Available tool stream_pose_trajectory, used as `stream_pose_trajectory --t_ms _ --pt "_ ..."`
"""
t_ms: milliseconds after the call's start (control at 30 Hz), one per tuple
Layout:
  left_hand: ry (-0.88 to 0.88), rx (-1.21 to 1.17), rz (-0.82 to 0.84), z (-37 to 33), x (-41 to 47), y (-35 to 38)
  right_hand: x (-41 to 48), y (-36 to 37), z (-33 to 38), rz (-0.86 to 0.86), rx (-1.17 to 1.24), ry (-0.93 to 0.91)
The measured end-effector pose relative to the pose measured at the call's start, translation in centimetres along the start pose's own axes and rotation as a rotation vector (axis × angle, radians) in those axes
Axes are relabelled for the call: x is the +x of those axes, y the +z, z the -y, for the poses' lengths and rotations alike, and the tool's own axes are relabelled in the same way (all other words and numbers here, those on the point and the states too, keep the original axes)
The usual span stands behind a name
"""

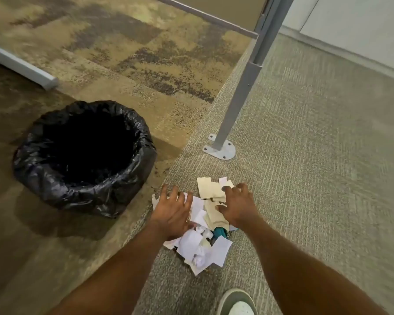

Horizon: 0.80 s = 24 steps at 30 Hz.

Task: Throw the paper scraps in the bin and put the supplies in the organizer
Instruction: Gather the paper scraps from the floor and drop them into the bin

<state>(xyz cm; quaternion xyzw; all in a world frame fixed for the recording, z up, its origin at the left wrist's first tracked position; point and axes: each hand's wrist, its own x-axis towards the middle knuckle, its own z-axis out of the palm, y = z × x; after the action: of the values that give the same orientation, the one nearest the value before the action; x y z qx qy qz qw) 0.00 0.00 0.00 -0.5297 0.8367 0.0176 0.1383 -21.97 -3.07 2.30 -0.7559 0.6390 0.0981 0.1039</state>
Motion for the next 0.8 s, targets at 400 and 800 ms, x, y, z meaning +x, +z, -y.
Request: stream_pose_trajectory --t_ms 400,800 --pt "-0.001 -0.004 0.052 0.5 -1.2 1.3 0.1 0.6 1.1 0.121 0.015 0.019" --pt "0.119 -0.117 -0.072 3.3 -2.1 0.6 1.4 0.6 1.7 0.197 0.204 0.145"
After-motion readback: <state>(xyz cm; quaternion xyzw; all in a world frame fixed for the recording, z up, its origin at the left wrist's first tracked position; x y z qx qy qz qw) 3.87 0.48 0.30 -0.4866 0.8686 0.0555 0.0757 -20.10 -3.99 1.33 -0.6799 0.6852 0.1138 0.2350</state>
